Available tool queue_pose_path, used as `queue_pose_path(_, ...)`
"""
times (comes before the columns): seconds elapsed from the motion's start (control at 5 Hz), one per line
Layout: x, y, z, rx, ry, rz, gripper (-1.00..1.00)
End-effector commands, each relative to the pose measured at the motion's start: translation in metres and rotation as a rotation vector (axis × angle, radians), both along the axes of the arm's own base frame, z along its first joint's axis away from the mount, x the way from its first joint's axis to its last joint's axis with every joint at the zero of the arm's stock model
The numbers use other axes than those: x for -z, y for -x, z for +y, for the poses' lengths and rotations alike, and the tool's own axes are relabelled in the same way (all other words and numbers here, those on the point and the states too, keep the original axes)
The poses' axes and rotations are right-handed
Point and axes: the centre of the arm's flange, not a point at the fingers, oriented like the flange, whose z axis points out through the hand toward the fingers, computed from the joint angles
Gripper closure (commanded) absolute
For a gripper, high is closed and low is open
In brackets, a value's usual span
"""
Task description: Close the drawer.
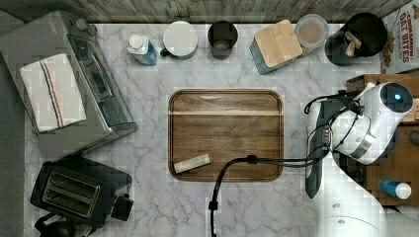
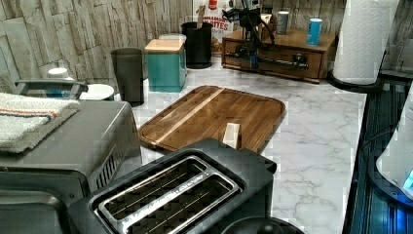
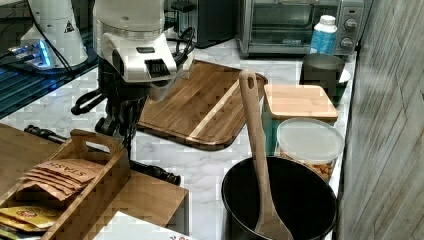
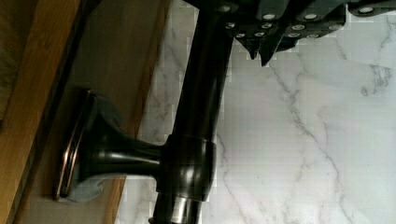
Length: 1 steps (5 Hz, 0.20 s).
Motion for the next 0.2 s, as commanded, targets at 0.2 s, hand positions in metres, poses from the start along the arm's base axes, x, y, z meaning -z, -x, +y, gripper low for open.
queue_pose_path(0.2, -0.1082, 0.0308, -0.1298, 0.111, 0.225, -0.161, 1.0)
